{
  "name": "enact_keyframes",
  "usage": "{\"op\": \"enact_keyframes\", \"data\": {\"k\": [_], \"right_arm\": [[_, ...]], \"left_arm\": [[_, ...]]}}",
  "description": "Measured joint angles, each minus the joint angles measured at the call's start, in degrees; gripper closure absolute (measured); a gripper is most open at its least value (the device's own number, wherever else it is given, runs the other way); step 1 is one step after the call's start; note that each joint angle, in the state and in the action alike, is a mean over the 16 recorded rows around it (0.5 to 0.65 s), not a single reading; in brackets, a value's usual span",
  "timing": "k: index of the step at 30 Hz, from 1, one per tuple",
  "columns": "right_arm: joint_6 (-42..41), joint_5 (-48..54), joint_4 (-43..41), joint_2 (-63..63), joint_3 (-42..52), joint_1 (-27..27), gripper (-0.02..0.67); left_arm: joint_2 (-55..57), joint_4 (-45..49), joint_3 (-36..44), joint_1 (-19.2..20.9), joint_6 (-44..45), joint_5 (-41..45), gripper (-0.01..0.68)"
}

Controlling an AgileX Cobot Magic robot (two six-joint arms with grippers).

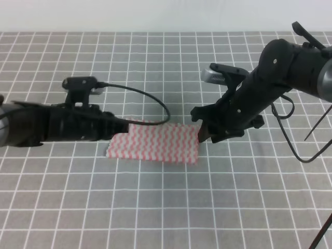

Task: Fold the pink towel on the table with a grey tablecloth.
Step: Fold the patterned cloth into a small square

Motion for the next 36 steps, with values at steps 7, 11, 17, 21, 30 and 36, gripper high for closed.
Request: {"op": "enact_keyframes", "data": {"k": [7, 11, 17, 21, 30, 36], "right_arm": [[0.85, 0.56, -0.77, 0.03, -0.18, 0.04, 0.388], [0.87, 0.17, -0.79, 0.10, -0.17, 0.03, 0.380], [0.88, -0.42, -0.78, 0.09, -0.18, 0.04, 0.375], [0.90, -0.73, -0.71, 0.05, -0.18, 0.04, 0.373], [0.92, -1.92, -0.59, 0.03, -0.18, 0.05, 0.373], [0.89, -2.81, -0.62, 0.08, -0.18, 0.04, 0.374]], "left_arm": [[2.74, -1.87, -0.45, 1.86, 0.48, 4.97, 0.674], [3.38, -1.40, -0.88, 2.22, 0.46, 6.68, 0.674], [3.58, 1.37, -1.54, 2.24, -1.06, 7.08, 0.674], [3.63, 3.49, -1.75, 2.24, -2.47, 6.44, 0.674], [2.18, 8.73, -2.52, 2.24, -5.91, 9.27, 0.675], [0.85, 17.68, -3.63, 2.24, -12.41, 13.80, 0.674]]}}
